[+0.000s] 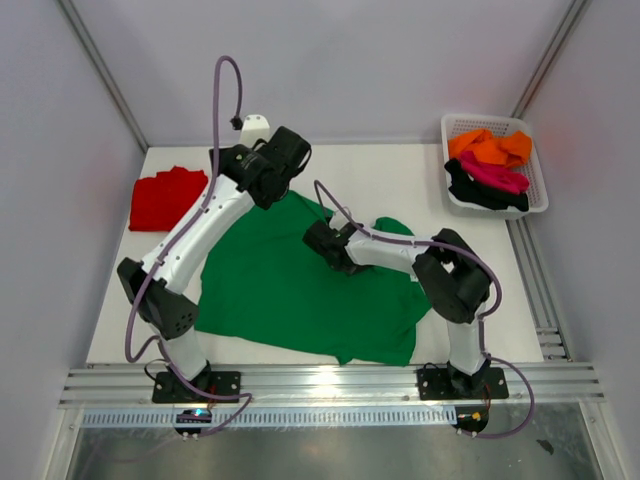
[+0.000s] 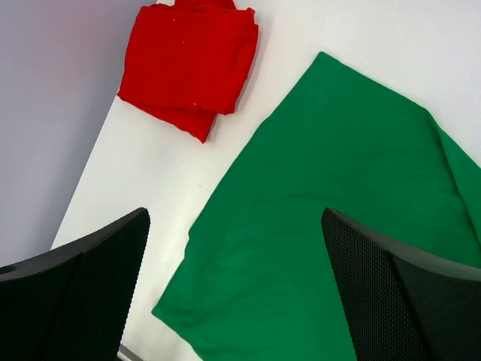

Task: Fold and stack the t-shirts
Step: Flatten out the tshirt

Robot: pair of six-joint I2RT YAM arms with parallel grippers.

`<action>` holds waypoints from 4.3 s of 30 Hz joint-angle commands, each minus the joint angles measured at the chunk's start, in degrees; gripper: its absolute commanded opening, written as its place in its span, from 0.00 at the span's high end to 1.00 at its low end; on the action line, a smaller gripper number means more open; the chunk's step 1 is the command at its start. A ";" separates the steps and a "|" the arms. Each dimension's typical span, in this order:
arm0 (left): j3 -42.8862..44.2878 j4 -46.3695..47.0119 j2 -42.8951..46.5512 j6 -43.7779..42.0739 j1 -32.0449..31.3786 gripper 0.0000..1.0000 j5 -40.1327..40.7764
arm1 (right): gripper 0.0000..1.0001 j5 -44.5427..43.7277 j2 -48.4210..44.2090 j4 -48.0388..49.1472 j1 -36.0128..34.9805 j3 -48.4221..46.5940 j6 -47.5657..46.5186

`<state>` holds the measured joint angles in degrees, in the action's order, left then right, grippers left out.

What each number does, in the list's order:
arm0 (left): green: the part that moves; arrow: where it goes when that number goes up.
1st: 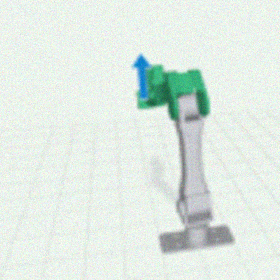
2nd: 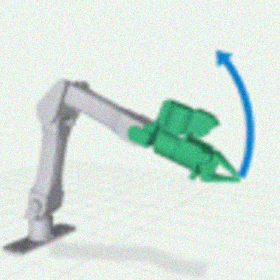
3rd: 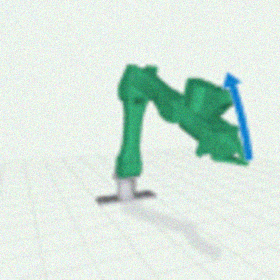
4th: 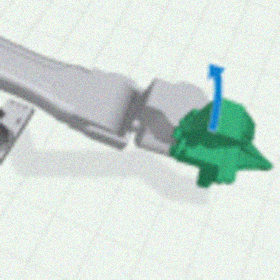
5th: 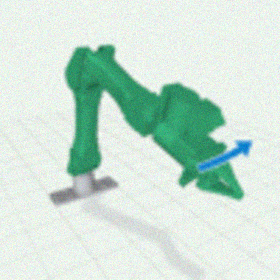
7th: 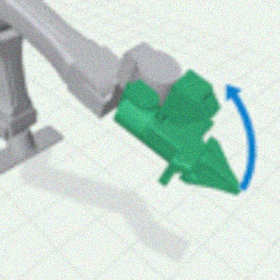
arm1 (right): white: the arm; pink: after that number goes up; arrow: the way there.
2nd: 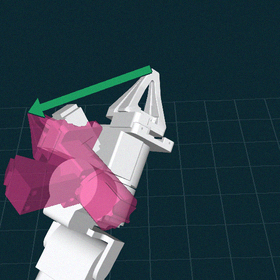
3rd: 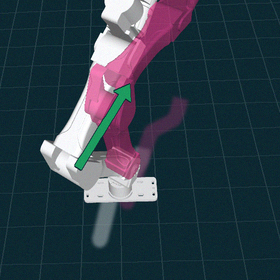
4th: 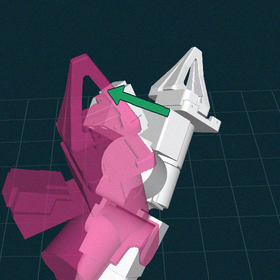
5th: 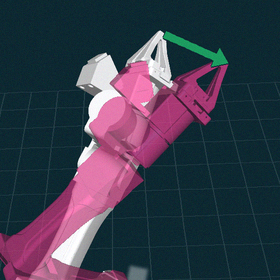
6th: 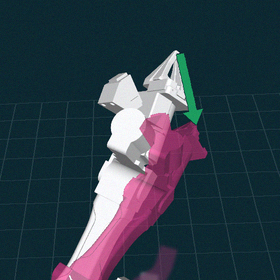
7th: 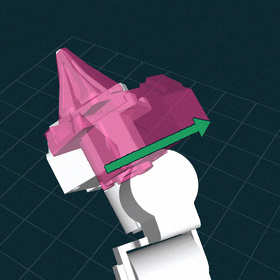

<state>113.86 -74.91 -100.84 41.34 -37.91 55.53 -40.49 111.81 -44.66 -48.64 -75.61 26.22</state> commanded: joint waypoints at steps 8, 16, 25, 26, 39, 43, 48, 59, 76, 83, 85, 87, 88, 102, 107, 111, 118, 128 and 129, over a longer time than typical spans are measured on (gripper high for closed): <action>-0.05 0.82 3.45 -0.74 0.12 0.01 2.31 | 0.55 -3.81 2.27 1.33 -0.05 -1.47 -0.29; -4.17 -0.14 4.95 1.89 0.12 0.01 1.08 | 0.59 -6.26 3.15 1.60 -0.05 -1.11 0.85; -10.59 -1.37 8.20 6.46 0.12 0.01 -1.39 | 0.74 -10.84 5.00 -0.51 0.83 -2.43 4.54; -10.94 -1.55 8.29 6.64 0.03 0.01 -1.47 | 0.80 -10.75 5.00 -0.42 0.83 -2.35 4.54; -14.37 -0.94 8.73 8.23 0.12 0.02 -2.70 | 0.92 -14.35 -0.88 -1.12 1.09 -4.18 3.49; -14.72 -0.15 8.20 8.40 0.03 0.02 -3.85 | 0.92 -15.84 -3.70 -1.21 2.85 -8.57 0.68; -14.90 0.30 8.11 8.49 0.12 0.02 -4.20 | 0.92 -17.69 -3.88 1.32 6.09 -15.78 -6.51; -15.51 0.47 8.55 8.40 0.03 0.02 -3.94 | 0.92 -17.61 0.86 6.34 13.13 -27.21 -16.36; -16.92 -0.49 6.18 10.77 0.03 0.02 -6.30 | 0.84 -16.20 9.56 11.18 15.86 -30.56 -18.93; -19.82 1.26 7.93 12.10 -0.23 0.03 -9.47 | 0.52 -21.73 13.61 10.92 16.04 -30.29 -14.80; -21.48 2.23 8.46 12.27 -0.50 0.03 -9.91 | 0.51 -22.35 13.52 9.69 16.04 -29.34 -12.52; -22.10 2.40 8.55 12.62 -0.76 0.03 -10.09 | 0.51 -21.83 12.65 7.76 15.95 -28.10 -8.83; -22.45 2.40 8.55 12.80 -0.85 0.03 -10.09 | 0.51 -21.82 11.08 6.53 15.95 -26.70 -6.99; -21.23 3.11 5.92 11.39 -1.02 0.03 -10.97 | 0.52 0.49 -8.34 -4.38 13.67 -5.52 12.10; -19.82 2.93 5.04 10.95 -1.03 0.03 -10.97 | 0.52 8.40 -10.73 -3.41 13.05 0.11 14.29; -19.03 2.84 4.60 10.78 -1.03 0.03 -10.97 | 0.52 13.06 -11.70 -0.52 12.70 4.06 15.00; -18.85 2.23 4.77 11.04 -1.11 0.03 -10.62 | 0.52 13.42 -6.71 1.07 12.70 2.67 14.30; -18.68 -0.84 7.85 12.27 -1.02 0.03 -7.63 | 0.52 15.79 2.18 0.37 12.87 -3.92 14.39; -18.59 -1.02 8.20 12.36 -1.02 0.03 -7.45 | 0.52 16.05 2.97 0.28 12.87 -4.88 14.56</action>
<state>92.84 -74.46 -95.85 52.18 -38.68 45.25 -26.33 112.51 -45.74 -35.57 -77.60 39.40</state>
